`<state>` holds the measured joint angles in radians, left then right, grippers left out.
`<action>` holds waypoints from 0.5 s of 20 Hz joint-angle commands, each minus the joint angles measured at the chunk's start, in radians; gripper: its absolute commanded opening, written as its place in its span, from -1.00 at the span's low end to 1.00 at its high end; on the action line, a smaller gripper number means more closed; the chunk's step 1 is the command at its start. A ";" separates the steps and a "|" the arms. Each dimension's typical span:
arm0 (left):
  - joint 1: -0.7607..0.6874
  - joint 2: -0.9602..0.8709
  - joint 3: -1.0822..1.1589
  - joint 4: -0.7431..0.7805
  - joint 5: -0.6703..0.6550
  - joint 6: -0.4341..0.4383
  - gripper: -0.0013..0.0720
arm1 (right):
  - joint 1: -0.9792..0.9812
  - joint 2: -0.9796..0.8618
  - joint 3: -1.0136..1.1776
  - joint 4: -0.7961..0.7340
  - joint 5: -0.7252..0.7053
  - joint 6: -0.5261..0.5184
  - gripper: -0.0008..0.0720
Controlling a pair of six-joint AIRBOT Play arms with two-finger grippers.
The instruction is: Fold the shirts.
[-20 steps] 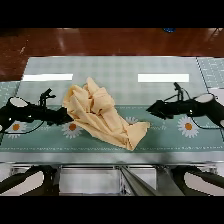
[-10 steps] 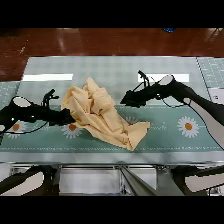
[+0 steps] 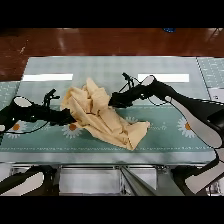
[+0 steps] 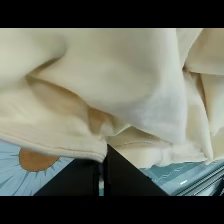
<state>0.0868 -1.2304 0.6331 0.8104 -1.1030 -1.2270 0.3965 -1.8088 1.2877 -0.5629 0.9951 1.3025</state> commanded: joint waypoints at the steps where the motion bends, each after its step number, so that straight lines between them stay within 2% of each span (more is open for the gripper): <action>1: 0.000 0.001 0.001 -0.010 0.003 0.000 -0.90 | 0.033 -0.040 0.040 0.041 -0.029 0.001 0.14; 2: 0.000 0.000 0.001 -0.010 0.003 0.000 -0.90 | 0.039 -0.044 0.050 0.041 -0.037 0.001 0.07; 3: 0.000 0.000 0.001 -0.010 0.003 0.000 -0.90 | 0.046 -0.050 0.061 0.042 -0.043 0.001 -0.14; 4: 0.000 0.000 0.001 -0.010 0.003 0.000 -0.90 | 0.050 -0.051 0.070 0.037 -0.046 -0.008 -0.63; 5: 0.000 0.000 0.001 -0.010 0.003 0.000 -0.90 | 0.054 -0.051 0.078 0.038 -0.037 -0.023 -0.92; 8: 0.014 0.003 0.016 -0.010 -0.001 0.000 -0.90 | 0.028 -0.028 0.116 -0.039 0.060 -0.016 -0.92; 10: 0.047 0.017 0.071 -0.031 -0.022 0.001 -0.90 | -0.023 0.047 0.141 -0.140 0.099 0.025 -0.92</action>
<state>0.1062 -1.2243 0.6609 0.8001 -1.1080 -1.2270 0.4137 -1.8194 1.3949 -0.5934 1.0298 1.2930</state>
